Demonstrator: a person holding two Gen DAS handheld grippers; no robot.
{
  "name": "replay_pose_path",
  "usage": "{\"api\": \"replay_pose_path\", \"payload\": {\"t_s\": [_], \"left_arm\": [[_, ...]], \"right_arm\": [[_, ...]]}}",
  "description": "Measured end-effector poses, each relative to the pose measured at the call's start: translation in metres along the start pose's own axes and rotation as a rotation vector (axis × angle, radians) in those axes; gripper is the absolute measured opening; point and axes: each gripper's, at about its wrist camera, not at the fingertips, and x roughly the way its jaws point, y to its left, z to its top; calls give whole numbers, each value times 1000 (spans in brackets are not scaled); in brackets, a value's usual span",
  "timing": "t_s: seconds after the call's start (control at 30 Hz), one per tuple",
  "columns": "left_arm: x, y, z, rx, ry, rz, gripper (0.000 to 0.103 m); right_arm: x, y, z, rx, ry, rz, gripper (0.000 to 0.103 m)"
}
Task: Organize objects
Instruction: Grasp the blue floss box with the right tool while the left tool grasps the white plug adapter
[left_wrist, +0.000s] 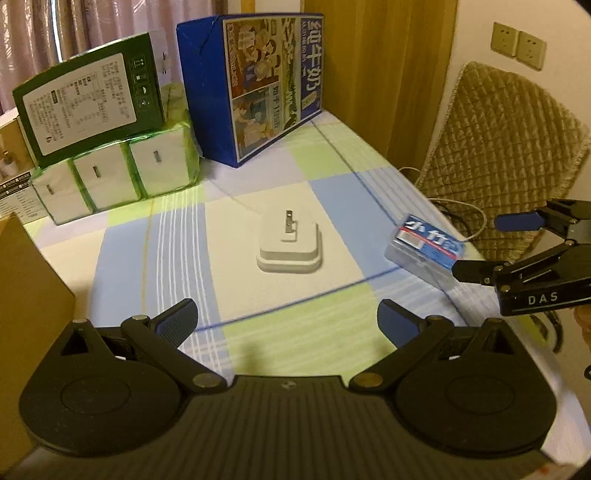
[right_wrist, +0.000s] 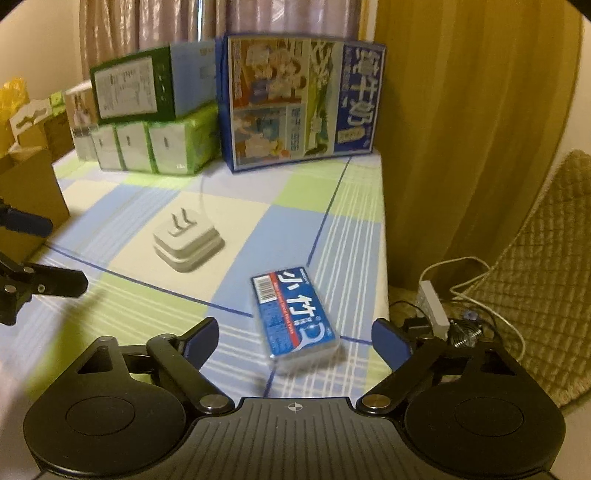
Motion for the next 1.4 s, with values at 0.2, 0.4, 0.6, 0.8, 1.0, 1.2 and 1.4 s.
{"api": "replay_pose_path", "payload": {"t_s": [0.2, 0.4, 0.6, 0.8, 1.0, 1.2, 1.4], "left_arm": [[37, 2, 8, 4, 8, -8, 101], [63, 1, 15, 13, 4, -17, 101], [84, 0, 22, 50, -26, 5, 99], [106, 3, 30, 33, -24, 2, 91], [119, -4, 36, 58, -21, -11, 75], [113, -3, 32, 30, 14, -13, 60], [84, -5, 6, -7, 47, -8, 60]], "right_arm": [[34, -6, 4, -48, 47, 36, 78], [61, -1, 8, -101, 79, 43, 57], [62, -3, 13, -46, 49, 25, 55], [54, -6, 17, 33, 26, 24, 55], [52, -4, 16, 31, 38, 7, 55], [53, 2, 9, 47, 70, -3, 55], [39, 19, 1, 74, 92, -7, 55]]}}
